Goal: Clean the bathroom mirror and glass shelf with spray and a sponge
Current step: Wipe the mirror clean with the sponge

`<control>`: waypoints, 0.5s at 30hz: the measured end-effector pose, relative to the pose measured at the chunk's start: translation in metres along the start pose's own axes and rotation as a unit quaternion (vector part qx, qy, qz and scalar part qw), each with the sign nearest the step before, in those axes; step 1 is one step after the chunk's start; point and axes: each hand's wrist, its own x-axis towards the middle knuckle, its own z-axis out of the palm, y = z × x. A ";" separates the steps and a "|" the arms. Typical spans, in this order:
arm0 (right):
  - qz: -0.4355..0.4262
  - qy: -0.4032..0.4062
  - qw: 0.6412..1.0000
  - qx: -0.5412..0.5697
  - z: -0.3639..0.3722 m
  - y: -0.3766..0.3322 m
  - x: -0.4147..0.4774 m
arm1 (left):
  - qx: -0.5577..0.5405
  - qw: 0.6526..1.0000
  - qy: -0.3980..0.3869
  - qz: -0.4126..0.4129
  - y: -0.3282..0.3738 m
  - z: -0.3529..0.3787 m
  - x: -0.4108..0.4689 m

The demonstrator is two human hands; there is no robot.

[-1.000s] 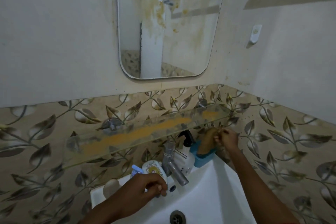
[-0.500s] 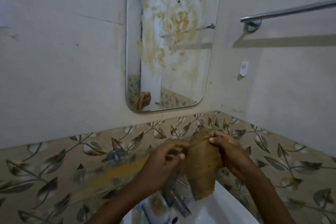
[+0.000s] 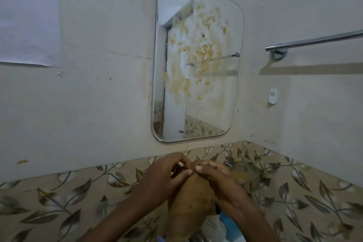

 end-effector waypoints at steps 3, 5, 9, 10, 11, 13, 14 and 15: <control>0.003 0.028 0.998 0.050 0.012 0.002 0.001 | 0.034 0.999 0.012 0.008 -0.002 0.000 -0.007; -0.002 0.046 0.998 0.049 0.015 0.001 0.002 | 0.035 0.999 0.003 0.018 -0.002 -0.002 -0.008; 0.017 0.043 0.996 0.078 0.016 0.001 0.004 | 0.072 0.996 -0.030 0.045 -0.004 -0.008 -0.006; 0.024 0.038 0.995 0.084 0.016 0.001 0.004 | 0.058 0.997 -0.037 0.042 -0.004 -0.010 -0.006; 0.026 0.037 0.996 0.082 0.015 0.001 0.004 | 0.030 0.998 -0.045 0.032 -0.003 -0.011 -0.006; 0.017 0.042 0.997 0.056 0.011 0.000 0.004 | -0.041 0.998 -0.056 0.006 -0.001 -0.015 -0.006; 0.010 0.046 0.998 0.038 0.010 0.001 0.004 | -0.064 0.996 -0.057 -0.006 0.000 -0.016 -0.006; 0.004 0.044 0.999 0.018 0.009 0.002 0.004 | -0.070 0.996 -0.054 -0.015 0.000 -0.016 -0.006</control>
